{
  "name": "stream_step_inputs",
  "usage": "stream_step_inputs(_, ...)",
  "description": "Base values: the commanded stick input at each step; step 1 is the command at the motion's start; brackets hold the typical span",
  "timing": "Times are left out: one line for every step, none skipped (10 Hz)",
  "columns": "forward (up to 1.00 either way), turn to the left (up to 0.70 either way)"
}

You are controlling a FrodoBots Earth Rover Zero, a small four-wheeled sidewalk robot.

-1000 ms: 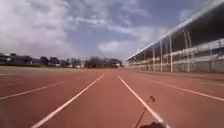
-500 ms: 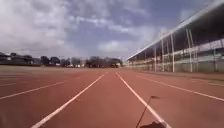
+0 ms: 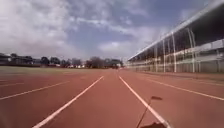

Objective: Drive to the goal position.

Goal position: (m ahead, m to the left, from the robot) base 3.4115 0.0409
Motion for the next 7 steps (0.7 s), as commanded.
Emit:
stream_step_inputs(0.7,0.0)
stream_step_inputs(0.7,0.0)
stream_step_inputs(0.7,0.0)
stream_step_inputs(0.7,0.0)
stream_step_inputs(0.7,0.0)
stream_step_inputs(0.7,0.0)
stream_step_inputs(0.7,0.0)
